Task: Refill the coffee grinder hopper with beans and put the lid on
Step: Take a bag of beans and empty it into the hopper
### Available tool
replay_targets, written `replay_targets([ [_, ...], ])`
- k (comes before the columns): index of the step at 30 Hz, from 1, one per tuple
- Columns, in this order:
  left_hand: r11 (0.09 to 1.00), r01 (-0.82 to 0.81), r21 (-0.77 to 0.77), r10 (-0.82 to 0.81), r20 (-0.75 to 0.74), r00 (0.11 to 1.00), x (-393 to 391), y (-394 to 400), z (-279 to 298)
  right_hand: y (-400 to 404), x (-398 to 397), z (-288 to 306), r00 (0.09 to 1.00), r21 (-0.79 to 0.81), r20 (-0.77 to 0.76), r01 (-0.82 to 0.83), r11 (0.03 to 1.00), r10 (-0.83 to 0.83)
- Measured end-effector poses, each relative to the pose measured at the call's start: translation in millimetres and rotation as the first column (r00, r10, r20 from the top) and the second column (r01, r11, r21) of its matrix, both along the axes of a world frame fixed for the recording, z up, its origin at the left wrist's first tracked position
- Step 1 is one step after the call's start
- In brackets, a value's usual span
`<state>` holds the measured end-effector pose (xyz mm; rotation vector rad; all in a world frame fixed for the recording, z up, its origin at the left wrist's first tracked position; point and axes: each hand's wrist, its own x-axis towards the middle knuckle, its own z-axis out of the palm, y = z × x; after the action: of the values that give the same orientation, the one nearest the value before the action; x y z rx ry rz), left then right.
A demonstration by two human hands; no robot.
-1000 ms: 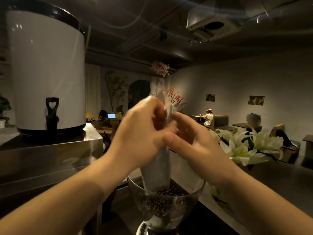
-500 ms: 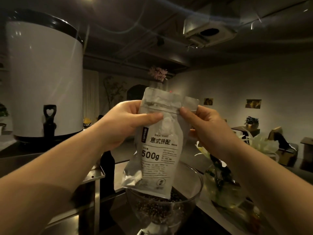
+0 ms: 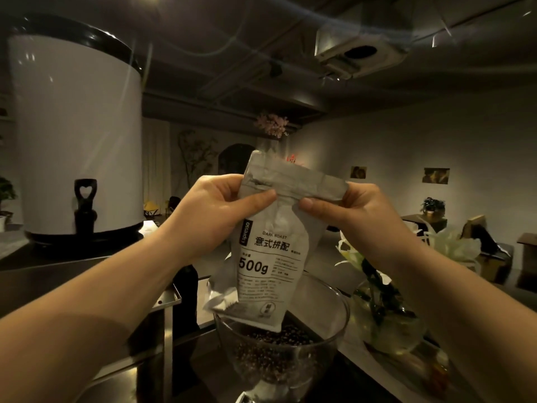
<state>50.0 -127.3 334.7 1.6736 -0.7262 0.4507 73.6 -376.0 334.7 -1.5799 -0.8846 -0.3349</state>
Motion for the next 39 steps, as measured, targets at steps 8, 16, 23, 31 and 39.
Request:
replay_targets([
  [8, 0.951, -0.224, 0.212, 0.148, 0.324, 0.935, -1, -1, 2, -18, -10, 22, 0.968, -0.204, 0.191, 0.200, 0.958, -0.162],
  [16, 0.793, -0.570, 0.216, 0.152, 0.835, 0.529, 0, -3, -6, 1, -23, 57, 0.803, -0.516, 0.577, 0.501, 0.695, -0.151],
  [23, 0.605, -0.701, 0.377, 0.095, 0.840, 0.534, -15, 4, 6, 6, -19, 47, 0.801, -0.577, 0.589, 0.509, 0.638, -0.106],
  [31, 0.670, -0.472, 0.572, 0.107, 0.555, 0.825, -19, 4, 1, 11, -16, 34, 0.707, -0.504, 0.684, 0.635, 0.586, -0.178],
  [39, 0.799, -0.382, 0.465, 0.037, 0.596, 0.802, -13, 14, -12, 8, -32, 32, 0.767, -0.520, 0.629, 0.536, 0.666, -0.127],
])
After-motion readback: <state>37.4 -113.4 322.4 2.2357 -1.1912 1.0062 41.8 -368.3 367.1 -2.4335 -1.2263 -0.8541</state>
